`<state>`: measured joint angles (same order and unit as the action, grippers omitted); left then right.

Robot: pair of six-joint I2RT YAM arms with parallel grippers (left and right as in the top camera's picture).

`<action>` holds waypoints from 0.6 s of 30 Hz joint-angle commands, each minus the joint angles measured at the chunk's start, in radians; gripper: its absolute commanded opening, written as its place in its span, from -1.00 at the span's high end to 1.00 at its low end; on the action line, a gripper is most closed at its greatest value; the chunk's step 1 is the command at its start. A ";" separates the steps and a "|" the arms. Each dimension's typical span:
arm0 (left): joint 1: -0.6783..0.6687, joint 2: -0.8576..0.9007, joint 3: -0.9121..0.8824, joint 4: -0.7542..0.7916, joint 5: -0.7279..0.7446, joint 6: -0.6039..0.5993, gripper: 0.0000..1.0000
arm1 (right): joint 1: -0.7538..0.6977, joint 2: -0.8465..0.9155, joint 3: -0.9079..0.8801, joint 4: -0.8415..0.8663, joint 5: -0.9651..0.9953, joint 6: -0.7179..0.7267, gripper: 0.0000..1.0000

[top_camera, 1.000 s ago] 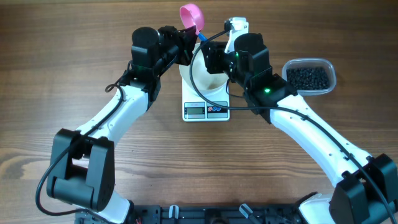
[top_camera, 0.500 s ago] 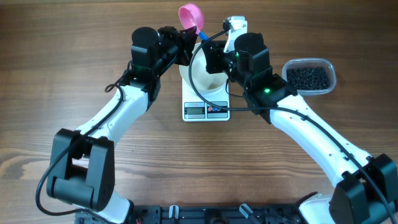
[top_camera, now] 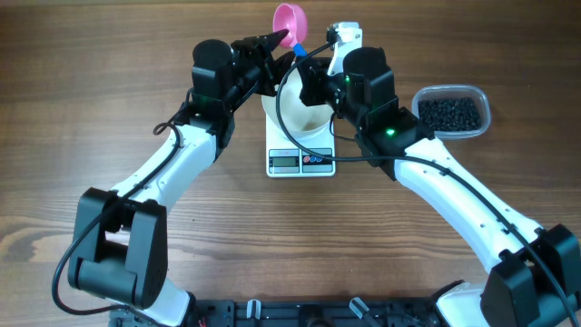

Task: Scoop item into bowl and weigh 150g on scale
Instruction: 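Move the right gripper to the scoop's blue handle and grasp it, then hold the scoop handle with right gripper, release left gripper from cup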

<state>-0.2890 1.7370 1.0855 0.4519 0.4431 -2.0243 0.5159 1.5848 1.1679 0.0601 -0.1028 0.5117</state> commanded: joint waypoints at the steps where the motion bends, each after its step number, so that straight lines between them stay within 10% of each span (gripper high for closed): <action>1: 0.001 -0.009 0.001 -0.023 0.002 -0.157 -0.06 | -0.016 0.001 0.016 0.002 0.016 -0.012 0.91; 12: 0.034 -0.009 0.001 -0.052 -0.043 0.026 -0.22 | -0.157 -0.001 0.016 -0.009 -0.318 0.110 0.91; 18: 0.036 -0.009 0.001 0.017 -0.043 0.549 -0.32 | -0.235 -0.001 0.016 -0.005 -0.491 0.180 0.91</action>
<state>-0.2577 1.7370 1.0855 0.4198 0.4091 -1.8530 0.3084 1.5848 1.1679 0.0486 -0.4438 0.6346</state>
